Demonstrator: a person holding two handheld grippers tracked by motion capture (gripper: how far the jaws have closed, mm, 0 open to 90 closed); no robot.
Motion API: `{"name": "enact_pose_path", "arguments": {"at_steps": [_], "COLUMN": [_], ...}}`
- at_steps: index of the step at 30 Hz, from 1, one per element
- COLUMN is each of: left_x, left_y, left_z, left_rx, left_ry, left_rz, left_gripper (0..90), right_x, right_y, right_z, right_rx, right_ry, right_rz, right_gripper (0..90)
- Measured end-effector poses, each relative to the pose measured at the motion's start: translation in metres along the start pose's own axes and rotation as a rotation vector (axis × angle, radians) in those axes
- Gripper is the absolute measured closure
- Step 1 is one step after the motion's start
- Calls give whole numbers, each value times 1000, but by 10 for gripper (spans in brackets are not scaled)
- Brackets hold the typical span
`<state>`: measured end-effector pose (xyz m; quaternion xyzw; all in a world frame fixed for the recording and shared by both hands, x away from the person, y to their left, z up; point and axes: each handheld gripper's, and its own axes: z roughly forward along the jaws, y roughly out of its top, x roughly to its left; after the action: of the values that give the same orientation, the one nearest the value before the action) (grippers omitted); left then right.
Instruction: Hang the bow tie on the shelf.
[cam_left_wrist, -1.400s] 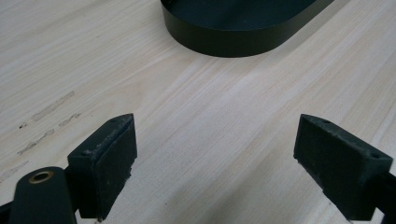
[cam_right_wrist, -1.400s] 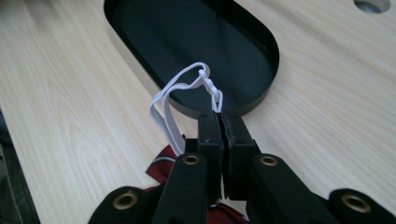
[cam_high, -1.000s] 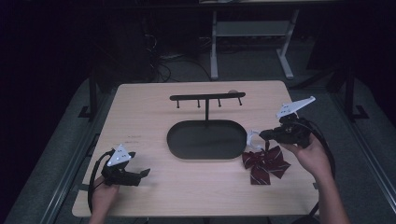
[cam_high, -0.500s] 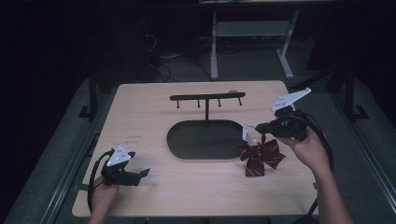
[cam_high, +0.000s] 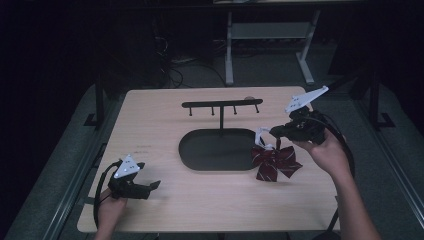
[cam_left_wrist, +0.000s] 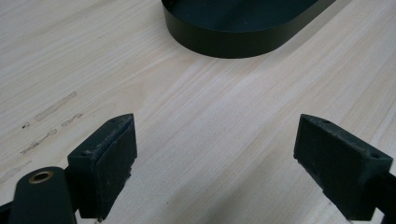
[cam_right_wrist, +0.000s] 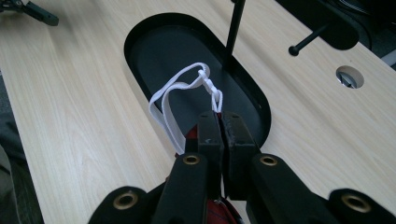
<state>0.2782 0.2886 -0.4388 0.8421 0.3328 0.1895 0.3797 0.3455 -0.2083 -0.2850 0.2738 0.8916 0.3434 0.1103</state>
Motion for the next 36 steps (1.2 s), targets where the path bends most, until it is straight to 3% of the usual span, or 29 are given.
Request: {"name": "enact_pose_path", "arguments": {"at_steps": [30,36], "left_x": [0,1], "left_y": [0,0], "left_z": [0,-1], "left_rx": [-10,-7], "left_ry": [2,0], "left_rz": [-2,3], "left_gripper": [132,132], "right_x": [-19,-28], "right_y": [48,55], "right_z": [7,11], "right_rx": [17,22], "right_ry": [-24,-26], "right_rz": [-21,-1], "right_gripper": [876,876]}}
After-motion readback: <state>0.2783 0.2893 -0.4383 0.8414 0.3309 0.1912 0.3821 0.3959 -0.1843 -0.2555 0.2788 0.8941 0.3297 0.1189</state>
